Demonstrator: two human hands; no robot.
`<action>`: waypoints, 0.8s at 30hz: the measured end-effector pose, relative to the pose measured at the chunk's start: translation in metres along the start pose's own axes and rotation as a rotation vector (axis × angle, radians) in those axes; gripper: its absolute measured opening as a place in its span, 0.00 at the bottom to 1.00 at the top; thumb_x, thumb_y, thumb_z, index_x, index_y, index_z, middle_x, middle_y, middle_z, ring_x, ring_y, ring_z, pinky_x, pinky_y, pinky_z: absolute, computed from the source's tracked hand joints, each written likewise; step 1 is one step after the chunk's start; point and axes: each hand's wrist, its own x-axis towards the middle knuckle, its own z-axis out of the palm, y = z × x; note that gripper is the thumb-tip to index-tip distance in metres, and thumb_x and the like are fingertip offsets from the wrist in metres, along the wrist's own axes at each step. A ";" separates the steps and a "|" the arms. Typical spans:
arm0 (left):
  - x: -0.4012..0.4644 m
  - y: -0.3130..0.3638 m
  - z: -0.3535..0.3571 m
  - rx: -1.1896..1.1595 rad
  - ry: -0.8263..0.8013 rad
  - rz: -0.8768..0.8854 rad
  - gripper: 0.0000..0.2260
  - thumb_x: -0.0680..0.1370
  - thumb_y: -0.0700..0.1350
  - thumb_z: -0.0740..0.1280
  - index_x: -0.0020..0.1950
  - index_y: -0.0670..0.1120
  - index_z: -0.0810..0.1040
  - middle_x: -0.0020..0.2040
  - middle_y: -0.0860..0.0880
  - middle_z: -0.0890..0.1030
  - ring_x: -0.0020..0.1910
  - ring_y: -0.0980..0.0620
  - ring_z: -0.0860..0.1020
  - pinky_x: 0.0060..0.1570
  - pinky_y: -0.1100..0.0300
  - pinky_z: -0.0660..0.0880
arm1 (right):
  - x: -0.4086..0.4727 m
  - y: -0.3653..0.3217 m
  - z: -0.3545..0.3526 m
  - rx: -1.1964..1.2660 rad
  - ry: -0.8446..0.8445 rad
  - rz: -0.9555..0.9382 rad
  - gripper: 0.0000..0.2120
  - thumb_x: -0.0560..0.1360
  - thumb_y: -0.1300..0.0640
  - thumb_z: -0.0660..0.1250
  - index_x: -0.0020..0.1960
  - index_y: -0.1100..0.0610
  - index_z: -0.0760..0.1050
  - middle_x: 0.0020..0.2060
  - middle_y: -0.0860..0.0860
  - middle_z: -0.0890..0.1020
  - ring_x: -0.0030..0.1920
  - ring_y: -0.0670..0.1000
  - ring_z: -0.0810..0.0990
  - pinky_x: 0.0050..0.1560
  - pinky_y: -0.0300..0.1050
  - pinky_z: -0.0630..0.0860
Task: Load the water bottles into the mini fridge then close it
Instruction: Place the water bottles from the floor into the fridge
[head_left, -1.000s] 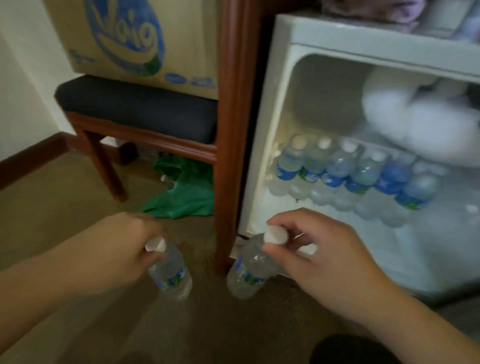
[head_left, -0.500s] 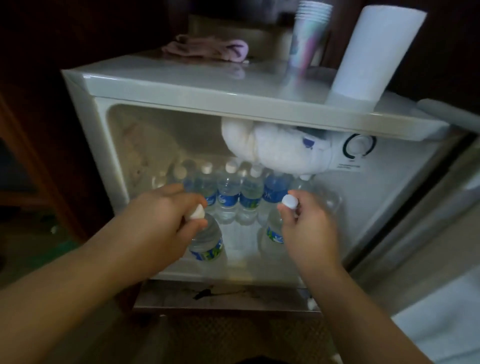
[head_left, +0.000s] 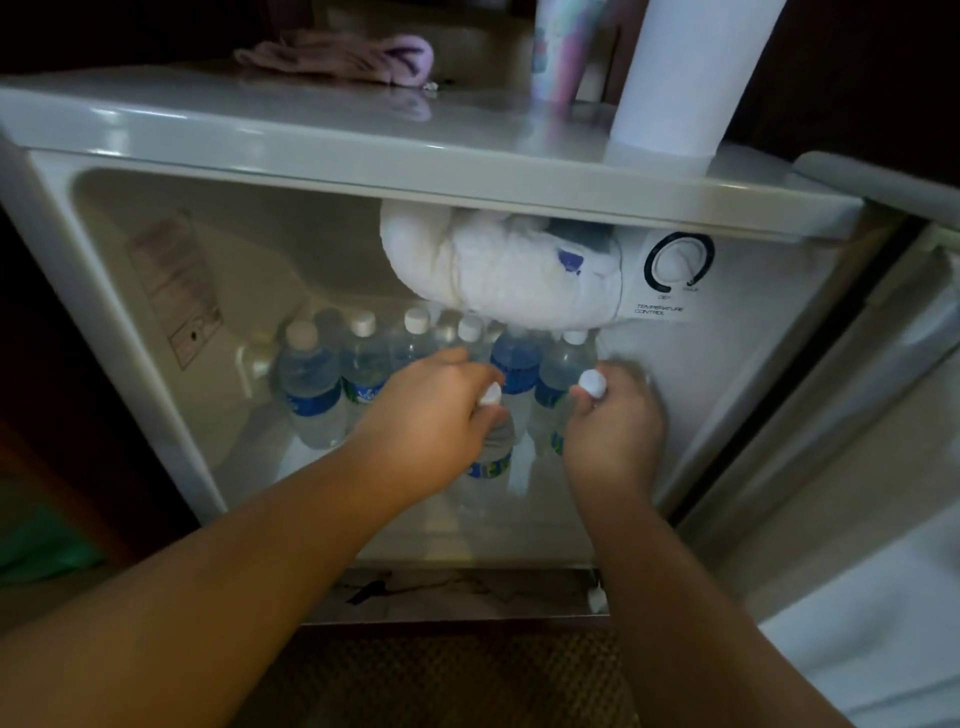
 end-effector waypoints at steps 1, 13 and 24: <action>0.005 0.000 0.005 0.003 -0.007 -0.005 0.16 0.80 0.53 0.69 0.68 0.52 0.80 0.49 0.53 0.75 0.48 0.49 0.77 0.49 0.54 0.75 | 0.000 0.002 0.001 0.017 0.014 0.003 0.13 0.77 0.60 0.67 0.60 0.59 0.80 0.54 0.58 0.82 0.56 0.60 0.78 0.54 0.46 0.70; 0.051 0.022 0.043 0.017 -0.078 -0.022 0.12 0.81 0.51 0.69 0.63 0.49 0.81 0.54 0.47 0.78 0.52 0.45 0.77 0.49 0.53 0.75 | -0.016 0.009 0.010 0.233 0.022 0.024 0.24 0.81 0.59 0.66 0.77 0.53 0.69 0.69 0.54 0.76 0.68 0.52 0.72 0.60 0.33 0.62; 0.071 0.025 0.052 0.058 -0.073 -0.067 0.21 0.78 0.50 0.72 0.69 0.47 0.76 0.62 0.43 0.81 0.59 0.43 0.78 0.56 0.51 0.76 | -0.024 0.003 0.011 0.213 0.111 -0.082 0.27 0.75 0.69 0.67 0.74 0.62 0.70 0.67 0.60 0.75 0.70 0.60 0.69 0.68 0.46 0.65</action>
